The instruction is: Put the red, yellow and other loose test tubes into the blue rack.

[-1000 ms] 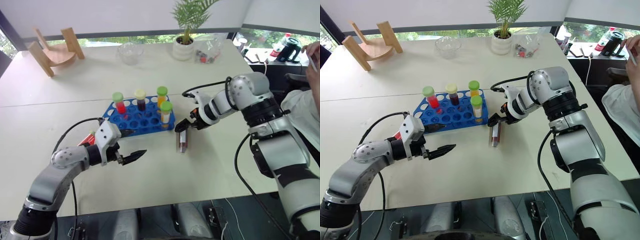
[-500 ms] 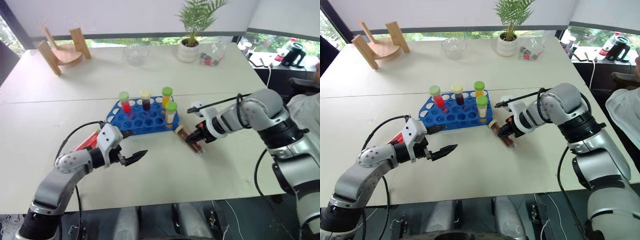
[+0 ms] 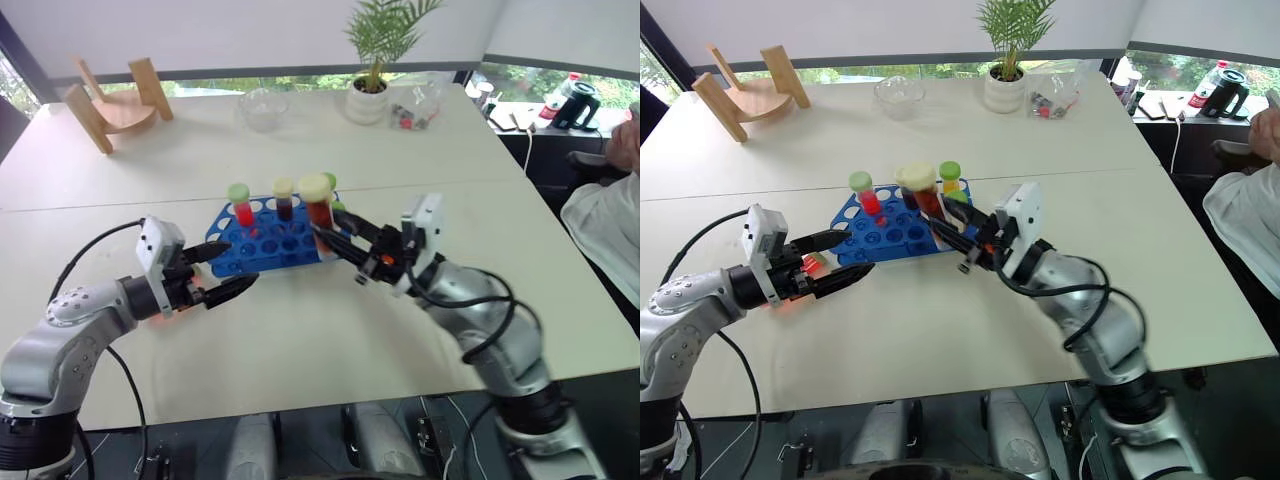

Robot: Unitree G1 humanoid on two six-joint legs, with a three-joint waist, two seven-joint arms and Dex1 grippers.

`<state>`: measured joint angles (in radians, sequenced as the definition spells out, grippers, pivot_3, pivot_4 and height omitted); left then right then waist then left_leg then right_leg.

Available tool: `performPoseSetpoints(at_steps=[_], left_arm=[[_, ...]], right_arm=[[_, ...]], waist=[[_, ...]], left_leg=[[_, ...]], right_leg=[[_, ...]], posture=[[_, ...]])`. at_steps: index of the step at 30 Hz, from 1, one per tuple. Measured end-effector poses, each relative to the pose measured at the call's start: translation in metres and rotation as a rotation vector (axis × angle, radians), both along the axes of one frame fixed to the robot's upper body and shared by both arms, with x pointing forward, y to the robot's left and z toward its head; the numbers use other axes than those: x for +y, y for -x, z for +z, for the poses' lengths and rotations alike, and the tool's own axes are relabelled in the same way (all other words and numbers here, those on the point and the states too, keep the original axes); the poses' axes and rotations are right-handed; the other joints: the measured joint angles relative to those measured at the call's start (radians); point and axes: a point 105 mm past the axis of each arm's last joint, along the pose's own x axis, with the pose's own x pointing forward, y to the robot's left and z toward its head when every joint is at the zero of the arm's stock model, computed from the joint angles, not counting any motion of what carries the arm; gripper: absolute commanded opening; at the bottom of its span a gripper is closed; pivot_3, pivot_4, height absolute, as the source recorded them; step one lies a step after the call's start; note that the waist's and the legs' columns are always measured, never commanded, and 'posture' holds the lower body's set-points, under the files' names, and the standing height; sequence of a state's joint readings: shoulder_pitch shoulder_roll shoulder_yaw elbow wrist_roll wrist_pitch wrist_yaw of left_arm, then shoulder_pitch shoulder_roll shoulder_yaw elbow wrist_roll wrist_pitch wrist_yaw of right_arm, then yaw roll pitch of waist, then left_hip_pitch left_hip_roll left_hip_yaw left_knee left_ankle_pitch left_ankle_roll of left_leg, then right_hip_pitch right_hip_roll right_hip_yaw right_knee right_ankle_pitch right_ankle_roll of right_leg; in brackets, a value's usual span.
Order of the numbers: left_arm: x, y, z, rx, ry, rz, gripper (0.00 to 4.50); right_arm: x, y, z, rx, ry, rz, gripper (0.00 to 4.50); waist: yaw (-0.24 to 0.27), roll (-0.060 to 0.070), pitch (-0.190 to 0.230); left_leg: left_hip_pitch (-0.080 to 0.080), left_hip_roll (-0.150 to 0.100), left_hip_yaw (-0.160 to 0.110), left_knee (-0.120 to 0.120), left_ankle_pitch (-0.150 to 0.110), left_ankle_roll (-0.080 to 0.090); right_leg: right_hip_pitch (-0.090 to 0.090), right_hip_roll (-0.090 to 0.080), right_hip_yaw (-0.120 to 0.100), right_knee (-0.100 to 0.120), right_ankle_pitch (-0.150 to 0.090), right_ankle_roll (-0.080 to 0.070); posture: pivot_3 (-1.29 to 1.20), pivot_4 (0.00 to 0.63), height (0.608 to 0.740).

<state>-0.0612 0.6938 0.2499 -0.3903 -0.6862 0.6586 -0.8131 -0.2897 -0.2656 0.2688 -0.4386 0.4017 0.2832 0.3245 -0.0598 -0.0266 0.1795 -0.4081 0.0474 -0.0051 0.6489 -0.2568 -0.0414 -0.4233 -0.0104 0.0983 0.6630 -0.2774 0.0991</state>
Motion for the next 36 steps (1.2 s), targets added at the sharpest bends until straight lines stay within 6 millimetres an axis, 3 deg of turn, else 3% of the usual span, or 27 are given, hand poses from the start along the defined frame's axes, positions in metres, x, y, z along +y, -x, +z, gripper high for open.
performPoseSetpoints(at_steps=[5, 13, 23, 36], left_arm=[[0.008, 0.01, -0.026, 0.05, -0.025, 0.075, 4.5], [0.006, 0.023, -0.043, 0.034, -0.069, 0.109, 4.5], [0.002, 0.023, -0.04, 0.014, -0.072, 0.117, 4.5], [0.001, 0.021, -0.04, 0.014, -0.077, 0.129, 4.5]], right_arm=[[0.014, -0.015, -0.02, -0.004, -0.025, -0.124, 0.77], [0.045, -0.024, -0.031, -0.041, 0.004, -0.074, 0.77], [0.053, -0.034, -0.054, -0.051, 0.039, -0.103, 0.77], [0.06, -0.045, -0.054, -0.071, 0.01, -0.144, 0.77]], waist=[[0.001, 0.0, 0.0], [0.001, 0.0, 0.0], [-0.006, 0.0, 0.0], [-0.01, 0.0, 0.0]], left_leg=[[-0.001, 0.0, 0.001, -0.001, 0.0, 0.0], [0.0, 0.0, 0.001, -0.001, 0.0, -0.001], [0.0, 0.0, 0.0, -0.001, 0.0, -0.001], [0.0, 0.0, 0.0, -0.001, 0.0, -0.001]], right_leg=[[-0.001, -0.001, 0.0, 0.0, 0.0, 0.0], [-0.001, -0.001, 0.0, 0.0, 0.0, -0.001], [-0.001, 0.0, 0.0, 0.0, 0.0, -0.001], [-0.001, -0.001, 0.0, 0.001, 0.0, -0.001]], posture=[[0.0, 0.15, 0.74], [0.0, 0.15, 0.74], [0.0, 0.15, 0.74], [0.0, 0.15, 0.74]])
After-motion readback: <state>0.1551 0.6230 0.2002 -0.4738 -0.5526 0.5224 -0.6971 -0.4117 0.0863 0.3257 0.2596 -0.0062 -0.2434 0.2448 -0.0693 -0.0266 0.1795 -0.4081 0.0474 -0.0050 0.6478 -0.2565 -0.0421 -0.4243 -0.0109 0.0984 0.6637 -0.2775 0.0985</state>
